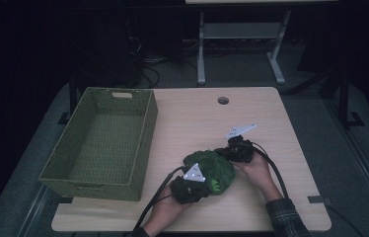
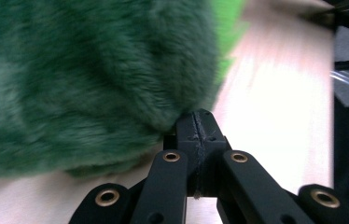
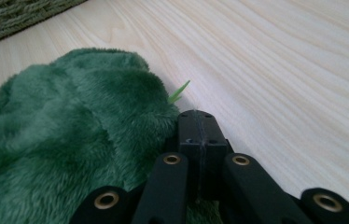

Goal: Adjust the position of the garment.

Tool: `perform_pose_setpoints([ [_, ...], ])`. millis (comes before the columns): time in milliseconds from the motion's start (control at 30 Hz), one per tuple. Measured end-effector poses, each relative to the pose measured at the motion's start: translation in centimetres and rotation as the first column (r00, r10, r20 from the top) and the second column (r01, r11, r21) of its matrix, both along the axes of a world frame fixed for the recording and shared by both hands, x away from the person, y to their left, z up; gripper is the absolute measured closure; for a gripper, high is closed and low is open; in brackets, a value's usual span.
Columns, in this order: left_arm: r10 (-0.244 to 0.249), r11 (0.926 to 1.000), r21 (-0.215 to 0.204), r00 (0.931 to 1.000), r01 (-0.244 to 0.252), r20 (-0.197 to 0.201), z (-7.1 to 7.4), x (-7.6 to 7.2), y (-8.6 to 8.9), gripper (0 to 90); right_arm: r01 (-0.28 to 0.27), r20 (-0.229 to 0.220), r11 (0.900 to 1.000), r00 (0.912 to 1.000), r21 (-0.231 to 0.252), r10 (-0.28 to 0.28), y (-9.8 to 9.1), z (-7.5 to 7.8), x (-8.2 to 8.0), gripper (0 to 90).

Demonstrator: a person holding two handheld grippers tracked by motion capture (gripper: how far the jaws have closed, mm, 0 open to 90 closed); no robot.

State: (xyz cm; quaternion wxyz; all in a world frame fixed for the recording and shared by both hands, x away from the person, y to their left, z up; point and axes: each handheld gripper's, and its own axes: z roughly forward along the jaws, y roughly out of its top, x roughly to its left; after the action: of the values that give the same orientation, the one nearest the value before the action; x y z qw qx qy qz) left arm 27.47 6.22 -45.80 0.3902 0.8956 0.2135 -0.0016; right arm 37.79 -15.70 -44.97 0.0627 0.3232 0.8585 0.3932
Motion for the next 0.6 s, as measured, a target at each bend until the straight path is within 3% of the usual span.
perform_pose_setpoints([
  [333, 0.026, 0.9991, 0.034, 0.9996, -0.026, 0.01, -0.4, 1.4, 0.2, 89.8, 0.015, -0.013, 0.9998, 0.9998, -0.014, -0.015, -0.9, -0.1, -0.6, 89.8],
  [600, 0.055, 0.9974, 0.046, 0.9983, -0.056, 0.02, -0.3, 3.2, 0.7, 89.8, 0.046, -0.034, 0.9986, 0.9983, -0.028, -0.047, -3.0, -0.1, -2.2, 89.8],
])
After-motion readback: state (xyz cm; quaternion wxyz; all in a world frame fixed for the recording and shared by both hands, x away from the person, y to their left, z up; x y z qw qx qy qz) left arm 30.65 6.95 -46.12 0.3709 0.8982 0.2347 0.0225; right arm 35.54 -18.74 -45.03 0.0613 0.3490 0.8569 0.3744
